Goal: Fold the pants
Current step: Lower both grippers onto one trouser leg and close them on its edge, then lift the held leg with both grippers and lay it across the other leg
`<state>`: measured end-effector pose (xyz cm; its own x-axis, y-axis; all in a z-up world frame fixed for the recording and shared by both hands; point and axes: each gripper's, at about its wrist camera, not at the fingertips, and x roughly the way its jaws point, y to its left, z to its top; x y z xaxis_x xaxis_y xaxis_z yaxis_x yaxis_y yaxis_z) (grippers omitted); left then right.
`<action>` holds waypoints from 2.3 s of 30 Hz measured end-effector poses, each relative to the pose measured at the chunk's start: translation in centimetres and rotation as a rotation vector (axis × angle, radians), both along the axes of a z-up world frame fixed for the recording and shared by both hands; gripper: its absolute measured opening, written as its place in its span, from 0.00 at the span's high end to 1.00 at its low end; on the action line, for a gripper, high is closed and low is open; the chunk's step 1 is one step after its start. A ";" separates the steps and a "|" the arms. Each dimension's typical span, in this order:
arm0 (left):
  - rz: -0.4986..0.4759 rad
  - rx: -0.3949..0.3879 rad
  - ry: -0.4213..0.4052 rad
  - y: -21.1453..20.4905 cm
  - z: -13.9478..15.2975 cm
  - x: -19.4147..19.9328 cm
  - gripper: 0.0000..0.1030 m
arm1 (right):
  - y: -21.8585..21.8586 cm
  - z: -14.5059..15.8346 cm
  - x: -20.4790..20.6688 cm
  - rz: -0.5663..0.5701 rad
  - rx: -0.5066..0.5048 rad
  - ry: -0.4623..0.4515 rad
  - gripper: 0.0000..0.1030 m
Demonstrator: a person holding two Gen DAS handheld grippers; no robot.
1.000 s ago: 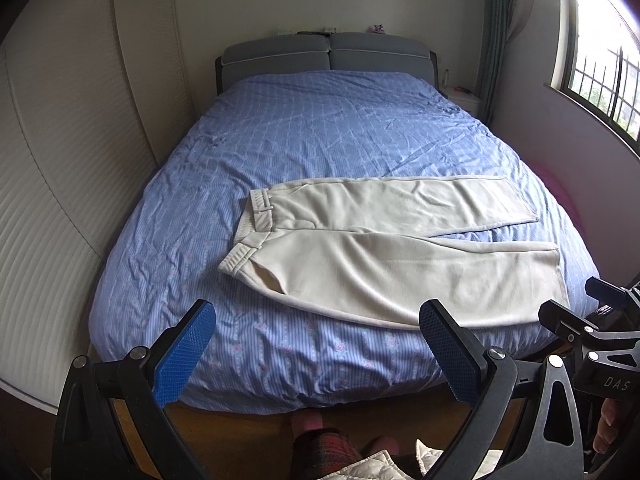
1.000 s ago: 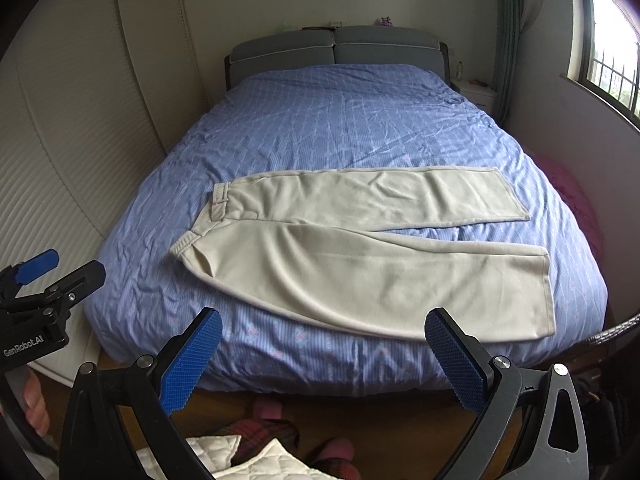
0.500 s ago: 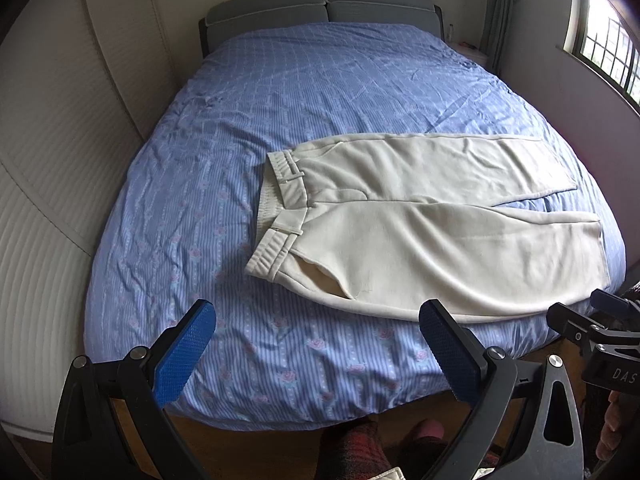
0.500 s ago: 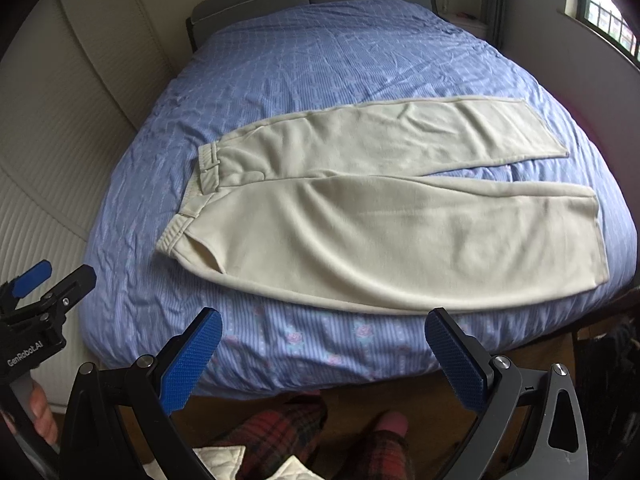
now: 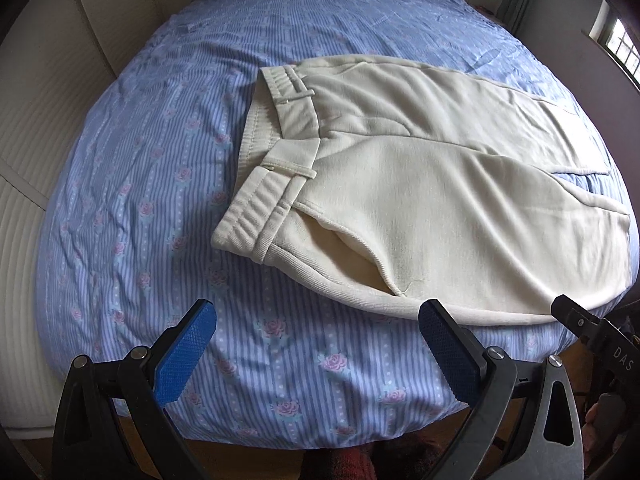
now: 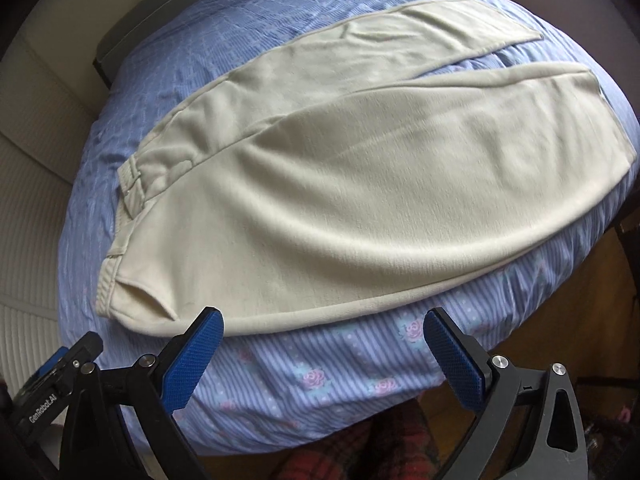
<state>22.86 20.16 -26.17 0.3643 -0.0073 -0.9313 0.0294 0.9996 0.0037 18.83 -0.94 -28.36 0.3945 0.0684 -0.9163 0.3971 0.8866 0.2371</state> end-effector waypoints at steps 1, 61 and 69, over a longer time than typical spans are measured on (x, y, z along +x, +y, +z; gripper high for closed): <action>-0.002 -0.001 0.005 0.0 -0.5 0.4 0.00 | -0.2 -0.7 0.3 -0.023 0.008 0.003 0.04; 0.362 -0.333 -0.043 4.1 4.6 25.5 0.91 | -7.6 10.3 30.6 0.172 0.078 -0.283 0.86; 0.402 -0.291 0.076 4.3 -1.7 32.3 0.90 | -7.1 2.4 40.4 0.238 0.080 -0.079 0.86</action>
